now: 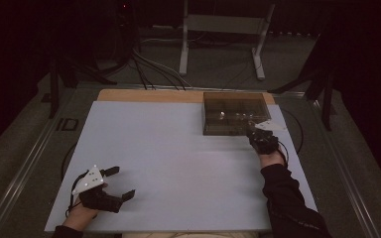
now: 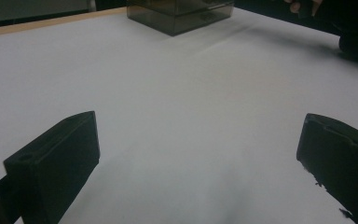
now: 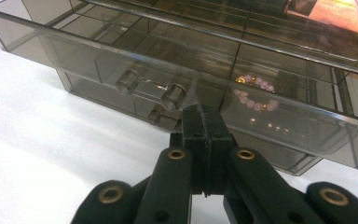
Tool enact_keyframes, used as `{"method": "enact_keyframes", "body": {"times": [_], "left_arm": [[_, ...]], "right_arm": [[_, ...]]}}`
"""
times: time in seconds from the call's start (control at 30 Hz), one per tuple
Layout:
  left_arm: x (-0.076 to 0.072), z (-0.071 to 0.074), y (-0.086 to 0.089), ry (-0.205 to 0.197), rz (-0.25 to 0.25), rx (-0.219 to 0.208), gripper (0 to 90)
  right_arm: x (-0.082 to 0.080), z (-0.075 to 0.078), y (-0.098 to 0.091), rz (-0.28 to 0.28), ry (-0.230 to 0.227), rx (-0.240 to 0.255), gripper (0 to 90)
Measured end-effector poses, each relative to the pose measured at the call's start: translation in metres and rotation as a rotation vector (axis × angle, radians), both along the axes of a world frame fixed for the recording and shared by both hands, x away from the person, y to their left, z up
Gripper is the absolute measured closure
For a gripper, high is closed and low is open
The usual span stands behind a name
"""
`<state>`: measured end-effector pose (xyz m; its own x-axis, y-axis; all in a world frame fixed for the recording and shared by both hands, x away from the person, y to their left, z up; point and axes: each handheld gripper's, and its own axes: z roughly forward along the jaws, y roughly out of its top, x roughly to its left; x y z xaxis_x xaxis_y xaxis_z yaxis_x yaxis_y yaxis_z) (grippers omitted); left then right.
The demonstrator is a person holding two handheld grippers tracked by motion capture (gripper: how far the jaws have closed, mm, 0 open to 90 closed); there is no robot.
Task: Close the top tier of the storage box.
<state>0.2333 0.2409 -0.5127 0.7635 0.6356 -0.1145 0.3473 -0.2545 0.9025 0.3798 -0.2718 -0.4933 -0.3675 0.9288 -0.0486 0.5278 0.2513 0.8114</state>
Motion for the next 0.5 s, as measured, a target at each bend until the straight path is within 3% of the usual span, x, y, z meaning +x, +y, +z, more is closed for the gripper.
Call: {"method": "enact_keyframes", "body": {"times": [0.5], "left_arm": [[0.0,-0.0001,0.0,0.001,0.0,0.0,0.0]], "right_arm": [[0.0062,0.0001,0.001,-0.007,-0.003,-0.004,90.0]]}}
